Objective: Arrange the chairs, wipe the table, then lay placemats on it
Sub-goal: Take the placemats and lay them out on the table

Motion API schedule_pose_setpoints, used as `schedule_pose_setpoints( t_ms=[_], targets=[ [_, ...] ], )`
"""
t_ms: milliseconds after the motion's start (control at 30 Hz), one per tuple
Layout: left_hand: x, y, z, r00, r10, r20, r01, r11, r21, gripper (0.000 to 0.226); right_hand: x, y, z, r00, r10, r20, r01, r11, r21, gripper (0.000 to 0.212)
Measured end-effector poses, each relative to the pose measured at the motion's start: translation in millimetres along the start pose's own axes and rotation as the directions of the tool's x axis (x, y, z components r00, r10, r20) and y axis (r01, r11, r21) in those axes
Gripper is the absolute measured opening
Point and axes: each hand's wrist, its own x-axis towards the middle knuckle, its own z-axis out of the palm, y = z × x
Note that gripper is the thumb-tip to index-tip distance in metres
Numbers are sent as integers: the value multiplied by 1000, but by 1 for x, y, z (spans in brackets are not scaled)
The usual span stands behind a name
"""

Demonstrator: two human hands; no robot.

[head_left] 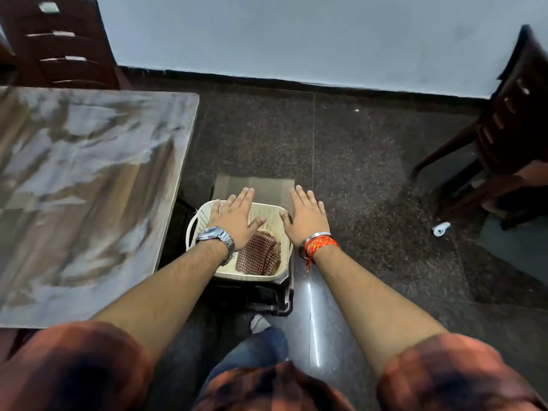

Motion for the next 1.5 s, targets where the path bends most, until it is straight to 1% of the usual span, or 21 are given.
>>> schedule_pose_setpoints(
  t_ms=[133,233,300,433,567,667,767,833,900,967,1033,1067,1100,1133,1167,1233,1267,1300,1367,1433,1500],
  targets=[
    [40,1,3,998,-48,28,49,998,-44,80,38,12,5,995,-40,89,41,999,-5,63],
    [63,1,6,993,-107,53,111,990,-87,82,70,20,5,974,-96,204,105,994,-36,63],
    [80,0,7,991,-119,60,124,989,-85,81,93,25,5,967,-131,219,147,987,-58,61],
    [106,-4,10,972,-218,89,229,963,-145,81,141,25,13,949,-174,262,192,980,-46,58],
    [141,-5,23,931,-337,137,359,914,-188,79,200,26,38,896,-238,374,266,964,-25,56],
    [168,-1,40,882,-445,154,470,853,-227,79,247,31,60,853,-286,436,309,951,17,41],
    [195,6,57,795,-565,220,606,760,-235,80,292,45,89,769,-317,555,356,934,39,32],
    [213,16,67,715,-635,294,697,680,-227,80,321,58,106,677,-322,662,401,915,35,28],
    [230,22,72,658,-679,326,751,620,-226,81,346,70,118,592,-263,762,432,902,-24,27],
    [237,29,76,610,-720,331,792,568,-225,82,359,77,125,496,-218,841,518,851,-86,34],
    [240,38,77,568,-745,351,823,521,-225,83,363,81,129,393,-216,894,571,819,-53,48],
    [241,42,76,550,-753,361,835,505,-220,84,362,82,129,370,-214,904,543,839,-23,55],
    [241,46,75,538,-758,368,843,494,-215,85,359,83,127,383,-203,901,488,873,-11,61],
    [241,47,72,524,-767,371,851,477,-219,86,359,83,125,417,-201,887,437,899,-2,62],
    [241,49,69,513,-773,373,858,457,-232,88,359,81,121,455,-216,864,389,921,26,54],
    [240,49,60,498,-785,369,866,431,-252,95,359,72,108,518,-283,807,324,938,121,21],
    [241,49,54,499,-783,371,865,427,-262,100,360,66,98,528,-328,783,305,934,185,9],
    [242,47,44,512,-779,362,857,433,-280,104,362,56,86,534,-384,753,319,917,241,14],
    [248,40,24,570,-766,297,814,476,-332,111,369,29,52,497,-503,707,411,854,319,24],
    [259,30,-3,614,-762,206,763,506,-403,110,381,1,16,401,-607,686,530,765,366,28],
    [268,18,-35,621,-778,98,734,532,-423,103,397,-31,-23,296,-687,664,633,662,402,28]
  ],
)
